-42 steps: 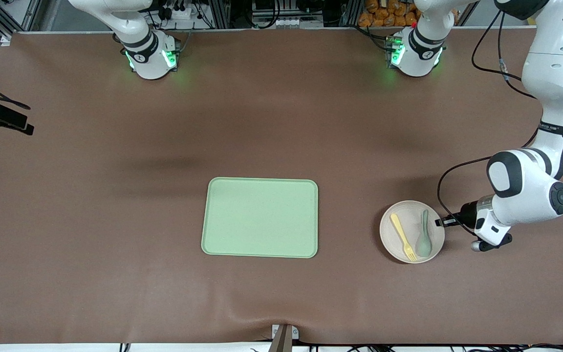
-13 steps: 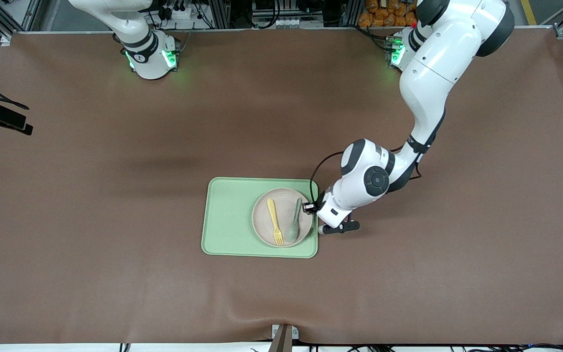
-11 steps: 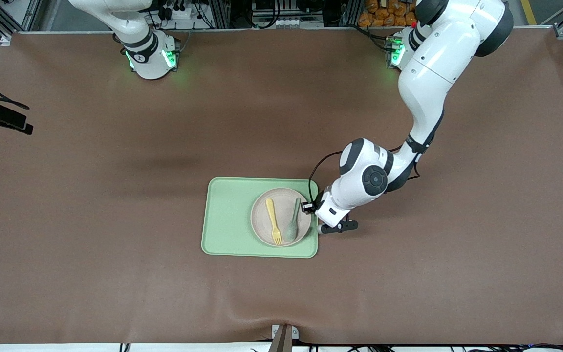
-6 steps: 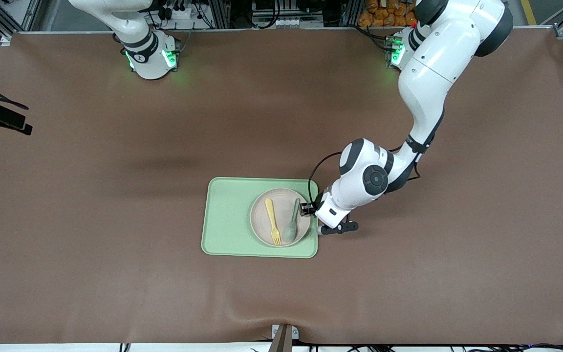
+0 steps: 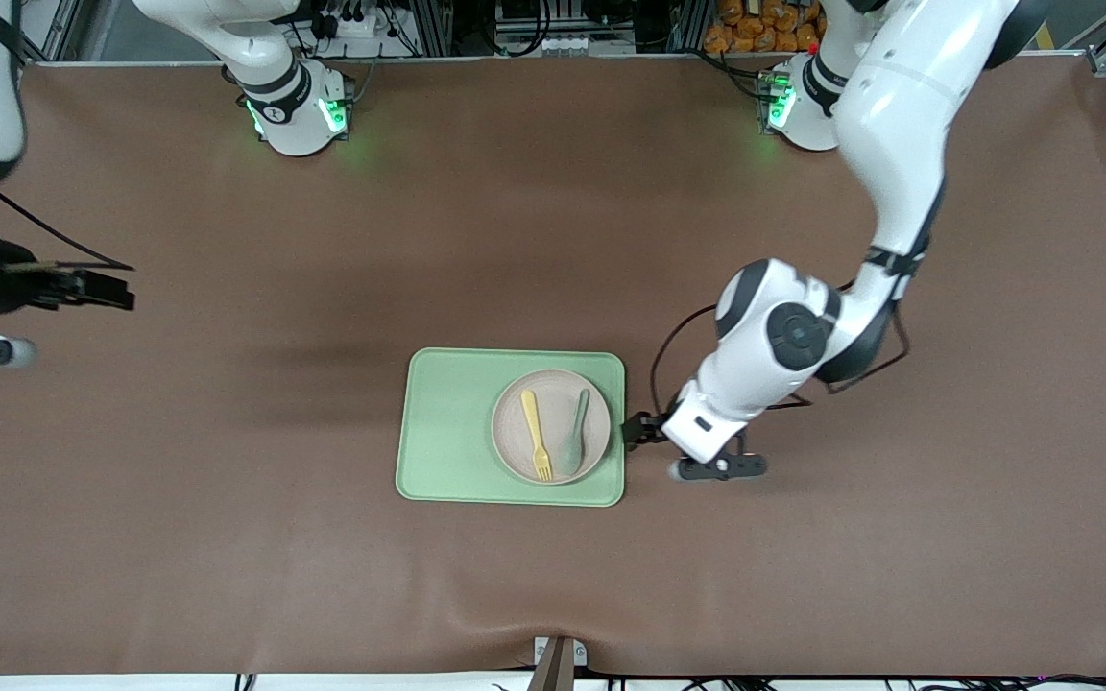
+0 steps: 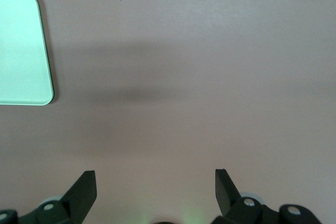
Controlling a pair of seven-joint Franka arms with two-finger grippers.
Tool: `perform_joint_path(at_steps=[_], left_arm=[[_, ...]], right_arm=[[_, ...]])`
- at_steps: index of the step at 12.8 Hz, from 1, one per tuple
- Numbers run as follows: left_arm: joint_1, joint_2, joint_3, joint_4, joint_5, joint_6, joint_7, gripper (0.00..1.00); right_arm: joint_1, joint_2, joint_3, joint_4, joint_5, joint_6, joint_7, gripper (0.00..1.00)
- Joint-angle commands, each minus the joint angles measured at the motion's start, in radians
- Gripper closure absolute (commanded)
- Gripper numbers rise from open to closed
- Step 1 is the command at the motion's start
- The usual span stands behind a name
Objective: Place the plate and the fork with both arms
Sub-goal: 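Release the plate and withdraw the left gripper while the right gripper approaches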
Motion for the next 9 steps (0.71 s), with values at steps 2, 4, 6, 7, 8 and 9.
perform_joint_path(at_steps=[2, 4, 6, 7, 8, 9], left_arm=[[0.107, -0.229, 0.010, -0.043, 0.169, -0.321, 0.002, 0.00], [0.182, -0.332, 0.009, -0.043, 0.205, -0.472, 0.032, 0.00], [0.265, -0.405, -0.001, -0.045, 0.174, -0.579, 0.165, 0.00], [0.285, -0.444, 0.001, -0.046, 0.154, -0.622, 0.195, 0.00], [0.308, -0.476, -0.001, -0.045, 0.148, -0.679, 0.200, 0.00], [0.322, -0.510, -0.001, -0.046, 0.131, -0.734, 0.209, 0.00]], right_arm=[[0.107, 0.018, 0.008, 0.040, 0.018, -0.014, -0.016, 0.00], [0.228, 0.036, 0.007, 0.042, 0.016, 0.074, -0.012, 0.00], [0.317, 0.088, 0.007, 0.043, 0.015, 0.144, -0.005, 0.00], [0.349, 0.116, 0.007, 0.045, 0.015, 0.182, -0.002, 0.00], [0.368, 0.142, 0.008, 0.045, 0.018, 0.231, -0.005, 0.00], [0.383, 0.177, 0.010, 0.045, 0.036, 0.280, -0.008, 0.00]])
